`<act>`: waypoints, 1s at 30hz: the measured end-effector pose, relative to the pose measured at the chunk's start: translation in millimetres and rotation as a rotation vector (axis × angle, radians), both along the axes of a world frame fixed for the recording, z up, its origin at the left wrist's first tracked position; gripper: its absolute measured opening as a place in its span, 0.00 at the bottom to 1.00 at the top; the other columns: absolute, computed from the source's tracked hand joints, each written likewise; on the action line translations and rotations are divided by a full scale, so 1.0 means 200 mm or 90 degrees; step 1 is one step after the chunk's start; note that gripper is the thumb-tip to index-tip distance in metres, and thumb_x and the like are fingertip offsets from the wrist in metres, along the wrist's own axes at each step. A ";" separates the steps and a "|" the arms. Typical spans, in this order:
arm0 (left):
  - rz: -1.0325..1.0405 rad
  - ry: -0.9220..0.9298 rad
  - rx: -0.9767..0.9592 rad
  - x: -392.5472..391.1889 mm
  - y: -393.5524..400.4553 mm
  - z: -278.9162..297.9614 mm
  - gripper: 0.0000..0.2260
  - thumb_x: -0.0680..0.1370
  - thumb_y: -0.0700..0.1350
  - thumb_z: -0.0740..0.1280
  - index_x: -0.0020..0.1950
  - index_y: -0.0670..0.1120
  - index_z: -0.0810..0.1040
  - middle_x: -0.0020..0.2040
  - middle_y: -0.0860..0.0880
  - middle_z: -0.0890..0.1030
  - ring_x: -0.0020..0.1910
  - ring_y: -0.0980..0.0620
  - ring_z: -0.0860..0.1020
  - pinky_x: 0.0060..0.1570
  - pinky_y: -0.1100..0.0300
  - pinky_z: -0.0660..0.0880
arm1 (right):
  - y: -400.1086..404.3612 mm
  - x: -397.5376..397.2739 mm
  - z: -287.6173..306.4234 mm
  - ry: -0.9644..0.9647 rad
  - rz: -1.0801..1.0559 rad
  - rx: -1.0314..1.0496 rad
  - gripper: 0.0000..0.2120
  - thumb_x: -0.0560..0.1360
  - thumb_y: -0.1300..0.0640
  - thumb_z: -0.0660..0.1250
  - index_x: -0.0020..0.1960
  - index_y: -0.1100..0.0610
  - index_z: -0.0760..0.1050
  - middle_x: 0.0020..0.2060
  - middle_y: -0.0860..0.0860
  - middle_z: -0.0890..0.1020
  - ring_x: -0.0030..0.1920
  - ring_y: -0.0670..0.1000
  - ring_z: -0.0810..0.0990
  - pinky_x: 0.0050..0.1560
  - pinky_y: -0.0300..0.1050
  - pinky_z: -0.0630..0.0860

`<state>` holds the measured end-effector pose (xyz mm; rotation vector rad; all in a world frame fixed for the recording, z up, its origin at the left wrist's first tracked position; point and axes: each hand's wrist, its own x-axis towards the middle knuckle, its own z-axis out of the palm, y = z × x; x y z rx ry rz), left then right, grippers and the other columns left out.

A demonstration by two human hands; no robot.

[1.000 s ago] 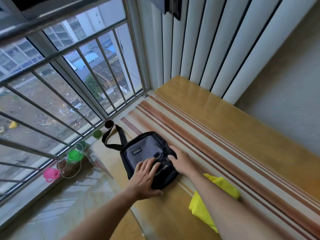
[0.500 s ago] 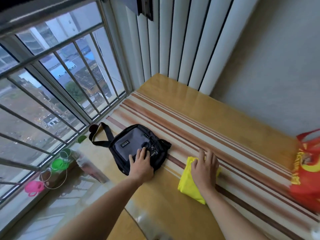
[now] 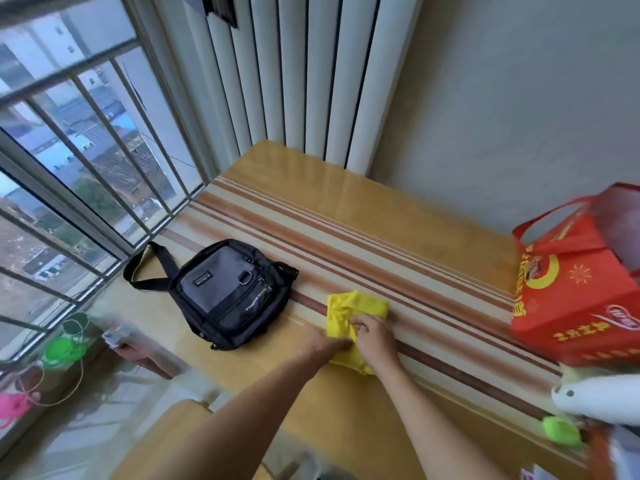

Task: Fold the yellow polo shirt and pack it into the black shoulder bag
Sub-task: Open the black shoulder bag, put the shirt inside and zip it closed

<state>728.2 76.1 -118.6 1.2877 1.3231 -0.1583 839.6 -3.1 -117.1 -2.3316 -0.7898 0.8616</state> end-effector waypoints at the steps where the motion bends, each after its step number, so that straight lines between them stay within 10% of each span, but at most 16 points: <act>1: -0.004 -0.013 -0.024 0.01 0.00 0.00 0.22 0.67 0.50 0.77 0.55 0.42 0.78 0.50 0.44 0.82 0.45 0.50 0.80 0.42 0.57 0.78 | -0.01 0.00 0.02 0.024 -0.005 0.004 0.15 0.80 0.60 0.57 0.57 0.51 0.81 0.59 0.51 0.79 0.60 0.55 0.76 0.59 0.45 0.72; 5: -0.010 -0.085 0.038 0.01 -0.05 0.07 0.23 0.67 0.48 0.72 0.61 0.51 0.72 0.49 0.47 0.82 0.46 0.50 0.81 0.45 0.55 0.81 | -0.03 0.00 0.08 0.178 -0.085 0.041 0.17 0.80 0.40 0.59 0.59 0.51 0.74 0.53 0.50 0.79 0.55 0.54 0.78 0.44 0.44 0.73; 12: -0.472 -0.034 0.785 -0.10 0.03 0.14 0.25 0.67 0.48 0.70 0.64 0.58 0.73 0.44 0.52 0.75 0.40 0.48 0.78 0.40 0.55 0.73 | 0.03 0.05 0.10 0.508 -0.370 0.193 0.36 0.68 0.27 0.67 0.65 0.51 0.73 0.55 0.58 0.83 0.47 0.58 0.86 0.40 0.53 0.84; 18: -0.735 -0.014 0.906 -0.40 0.14 -0.06 0.21 0.76 0.43 0.58 0.66 0.60 0.74 0.44 0.53 0.73 0.43 0.51 0.73 0.41 0.57 0.72 | 0.03 -0.08 0.00 0.070 -0.228 -0.121 0.24 0.74 0.50 0.67 0.66 0.60 0.67 0.63 0.61 0.75 0.62 0.63 0.75 0.55 0.53 0.77; 21: -0.760 -0.026 0.906 -0.45 0.12 -0.11 0.21 0.76 0.43 0.62 0.67 0.60 0.72 0.44 0.53 0.73 0.43 0.51 0.72 0.41 0.57 0.70 | 0.04 -0.14 0.00 -0.154 -0.096 0.053 0.19 0.74 0.54 0.61 0.64 0.56 0.71 0.63 0.56 0.74 0.64 0.57 0.72 0.62 0.53 0.73; 25: -0.772 -0.043 0.944 -0.46 0.17 -0.08 0.20 0.77 0.43 0.60 0.66 0.60 0.73 0.46 0.52 0.74 0.44 0.51 0.71 0.39 0.57 0.70 | 0.13 -0.12 0.01 -0.119 0.057 0.038 0.26 0.78 0.41 0.49 0.70 0.50 0.70 0.69 0.50 0.74 0.70 0.53 0.69 0.69 0.54 0.67; 30: -0.763 -0.028 0.855 -0.51 0.28 -0.07 0.23 0.77 0.43 0.65 0.68 0.64 0.71 0.48 0.52 0.73 0.46 0.50 0.70 0.40 0.56 0.71 | 0.24 -0.08 0.03 -0.114 0.256 -0.272 0.40 0.70 0.27 0.62 0.74 0.50 0.65 0.70 0.53 0.73 0.70 0.58 0.70 0.66 0.58 0.65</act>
